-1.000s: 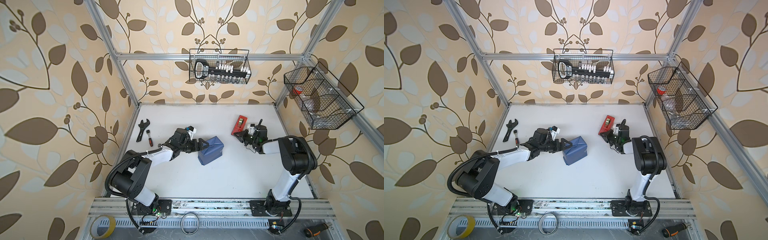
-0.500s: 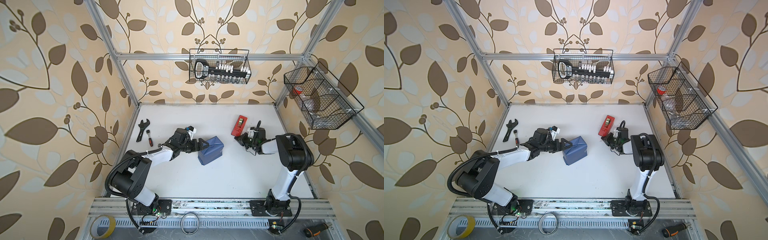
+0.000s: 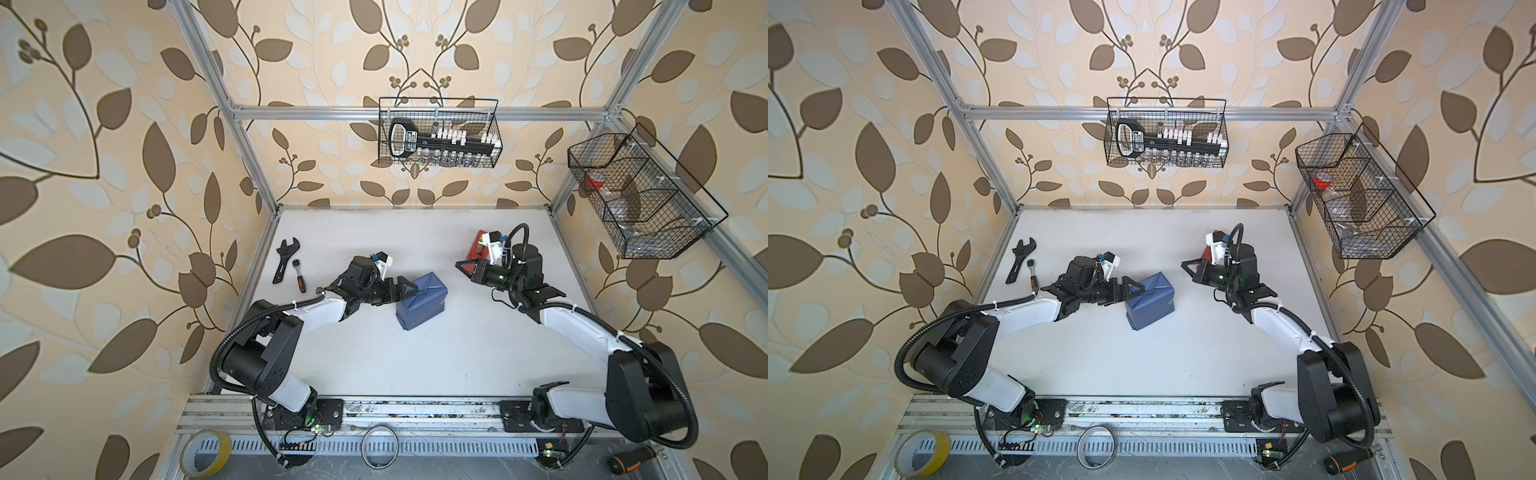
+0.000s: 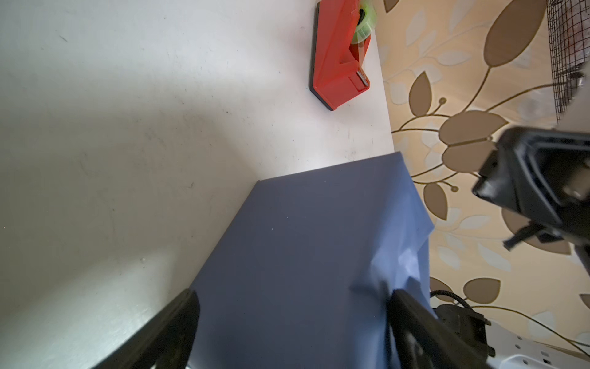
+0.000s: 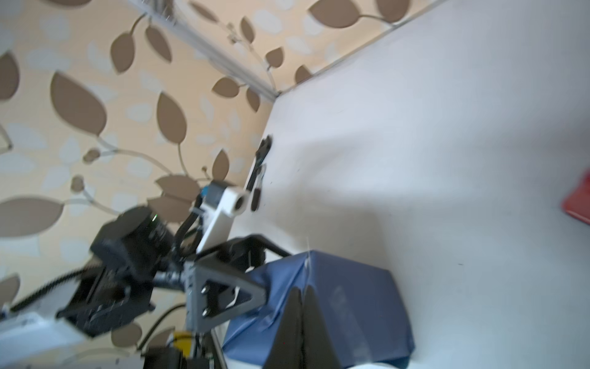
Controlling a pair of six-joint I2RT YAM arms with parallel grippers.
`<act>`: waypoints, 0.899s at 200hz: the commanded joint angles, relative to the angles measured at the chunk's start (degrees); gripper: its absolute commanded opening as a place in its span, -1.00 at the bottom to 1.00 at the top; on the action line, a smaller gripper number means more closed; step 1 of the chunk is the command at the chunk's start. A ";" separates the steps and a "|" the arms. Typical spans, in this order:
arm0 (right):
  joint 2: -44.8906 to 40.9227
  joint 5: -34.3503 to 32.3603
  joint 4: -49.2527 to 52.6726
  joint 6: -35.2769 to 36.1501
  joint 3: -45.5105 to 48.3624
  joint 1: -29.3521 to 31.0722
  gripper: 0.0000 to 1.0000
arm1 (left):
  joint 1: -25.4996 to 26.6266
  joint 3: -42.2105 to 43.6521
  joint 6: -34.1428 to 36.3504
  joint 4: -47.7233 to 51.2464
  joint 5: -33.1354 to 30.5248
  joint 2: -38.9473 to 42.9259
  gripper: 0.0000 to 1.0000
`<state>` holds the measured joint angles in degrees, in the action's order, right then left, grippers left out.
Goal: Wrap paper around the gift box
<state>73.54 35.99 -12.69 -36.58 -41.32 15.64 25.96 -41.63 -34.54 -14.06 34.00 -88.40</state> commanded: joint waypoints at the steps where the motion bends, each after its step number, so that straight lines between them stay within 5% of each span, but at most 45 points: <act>1: -0.42 3.71 5.09 7.23 -2.15 4.98 -1.00 | 1.73 1.37 3.82 11.08 -4.46 -2.76 0.87; 85: 9.78 1.43 5.51 13.90 -9.93 15.05 -1.00 | 1.82 1.36 3.81 10.90 -4.38 -2.81 0.87; 180: 11.44 2.32 1.52 8.84 -5.99 12.46 -1.00 | 1.90 1.29 3.88 11.08 -4.54 -2.75 0.87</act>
<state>85.58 37.47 -9.98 -26.61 -49.12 28.71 26.68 -41.98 -34.46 -13.67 33.65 -88.49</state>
